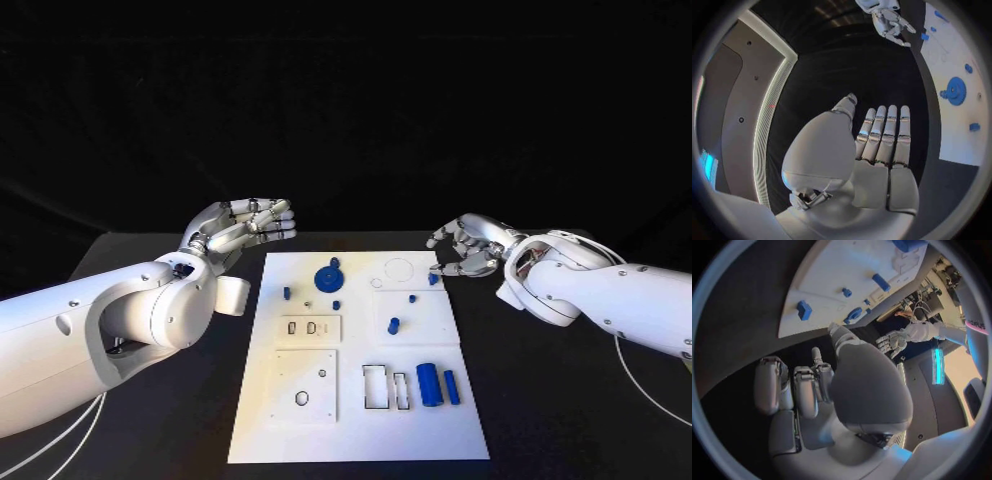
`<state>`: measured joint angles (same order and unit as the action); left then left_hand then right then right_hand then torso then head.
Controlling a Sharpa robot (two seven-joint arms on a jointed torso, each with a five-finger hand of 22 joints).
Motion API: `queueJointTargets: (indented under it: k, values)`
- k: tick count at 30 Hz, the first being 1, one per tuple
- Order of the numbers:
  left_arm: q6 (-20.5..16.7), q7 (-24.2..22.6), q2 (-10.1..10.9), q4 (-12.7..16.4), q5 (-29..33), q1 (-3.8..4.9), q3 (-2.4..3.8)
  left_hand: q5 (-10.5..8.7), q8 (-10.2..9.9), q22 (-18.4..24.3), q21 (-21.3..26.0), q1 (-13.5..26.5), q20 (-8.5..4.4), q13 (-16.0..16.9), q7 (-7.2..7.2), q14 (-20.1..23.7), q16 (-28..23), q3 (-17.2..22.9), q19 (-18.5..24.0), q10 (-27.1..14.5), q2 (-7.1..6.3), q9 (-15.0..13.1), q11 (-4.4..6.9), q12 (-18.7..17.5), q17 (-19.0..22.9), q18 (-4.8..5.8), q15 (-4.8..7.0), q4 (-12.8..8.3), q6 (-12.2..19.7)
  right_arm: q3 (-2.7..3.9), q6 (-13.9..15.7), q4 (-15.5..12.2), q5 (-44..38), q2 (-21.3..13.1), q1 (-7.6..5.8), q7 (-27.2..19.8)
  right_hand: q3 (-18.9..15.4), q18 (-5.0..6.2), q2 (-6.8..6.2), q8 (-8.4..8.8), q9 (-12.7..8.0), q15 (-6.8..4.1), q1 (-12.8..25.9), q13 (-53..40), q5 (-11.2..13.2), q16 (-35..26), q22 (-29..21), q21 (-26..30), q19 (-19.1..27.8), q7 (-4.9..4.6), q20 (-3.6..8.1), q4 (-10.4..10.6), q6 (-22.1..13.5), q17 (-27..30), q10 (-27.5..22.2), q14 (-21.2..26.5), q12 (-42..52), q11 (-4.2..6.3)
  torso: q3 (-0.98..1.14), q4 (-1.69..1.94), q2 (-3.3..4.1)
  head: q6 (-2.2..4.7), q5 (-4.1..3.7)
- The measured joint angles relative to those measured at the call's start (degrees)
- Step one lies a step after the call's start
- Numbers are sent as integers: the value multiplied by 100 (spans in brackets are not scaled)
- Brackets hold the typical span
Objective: Assemble the parts on the task board
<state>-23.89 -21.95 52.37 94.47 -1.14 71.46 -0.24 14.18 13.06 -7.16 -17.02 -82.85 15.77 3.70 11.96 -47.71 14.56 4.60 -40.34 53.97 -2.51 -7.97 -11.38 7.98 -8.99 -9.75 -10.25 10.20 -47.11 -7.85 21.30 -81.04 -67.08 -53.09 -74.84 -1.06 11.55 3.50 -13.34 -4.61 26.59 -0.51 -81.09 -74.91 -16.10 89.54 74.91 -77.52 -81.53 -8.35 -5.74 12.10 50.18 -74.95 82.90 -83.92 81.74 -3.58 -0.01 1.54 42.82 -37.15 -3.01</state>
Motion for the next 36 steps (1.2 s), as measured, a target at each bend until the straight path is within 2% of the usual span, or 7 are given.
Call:
queueJointTargets:
  k: [5, 9, 20, 24, 36]
  values:
    - [16, 0, -11, -24, 0, -1, -1, 0, 0, 0, 0, 0, 0, 0, 0, 0, 0, 0, 0, 0, 0, 0, 0, 0, 0, 0, 0, 0, 0, -4, -193, 150, 142, -7, 50, -158, 0, 0, 13, 0, 0, 0, -13, 0, 0, 1, 0, 0, 0, 0, 0, 0, 0, 0, 0, 0, 0, 0, 28, -6, 1, -27, -5]
    - [26, 0, -16, -42, 0, -2, -2, 0, 0, 6, 23, 0, 0, 0, 0, 0, -25, 0, 0, 0, 0, 0, 0, 0, 5, 0, 0, 0, 0, -9, -302, 263, 212, -6, 102, -237, 0, 0, 13, 0, 0, 0, -13, 0, 0, 23, 0, 0, 0, 0, 0, 0, 0, 1, 0, 0, 0, 0, 35, -2, 4, -40, -8]
    - [36, 0, -29, -71, 0, -4, -3, 0, 0, 6, 23, 0, 0, 0, 0, 0, -25, 0, 0, 0, 0, 0, 0, 0, 5, 0, 0, 0, 0, -9, -471, 428, 322, 68, 170, -332, 0, 0, 14, -1, -5, 0, -14, 0, -6, 23, -1, 0, 0, 0, 0, 0, 0, 1, 0, 0, 0, 0, 32, 0, 7, -76, 16]
    - [39, 0, -33, -77, 0, -4, -3, 0, 0, 6, 23, 0, 0, 0, 0, 0, -25, 0, 0, 0, 0, 0, 0, 0, 4, 0, 0, 0, 0, -9, -494, 480, 350, 109, 187, -334, 4, 0, 52, -29, -5, 0, -52, 1, -45, 23, -1, 0, 0, -2, 0, -3, 84, 1, 0, 0, 0, 0, 29, 4, 5, -95, 25]
    - [41, 0, -36, -81, 0, -5, -4, 0, 0, 5, 23, 0, 0, 0, 0, 0, -25, 0, 0, 0, 0, 0, 0, 0, 4, 0, 0, 0, 0, -8, -498, 623, 360, 248, 276, -311, 304, 0, 104, -139, -41, -1, -139, -3, -45, 23, 3, -25, -25, 26, 24, -32, 315, 2, 31, 0, 81, 32, 25, -3, 2, -121, 39]
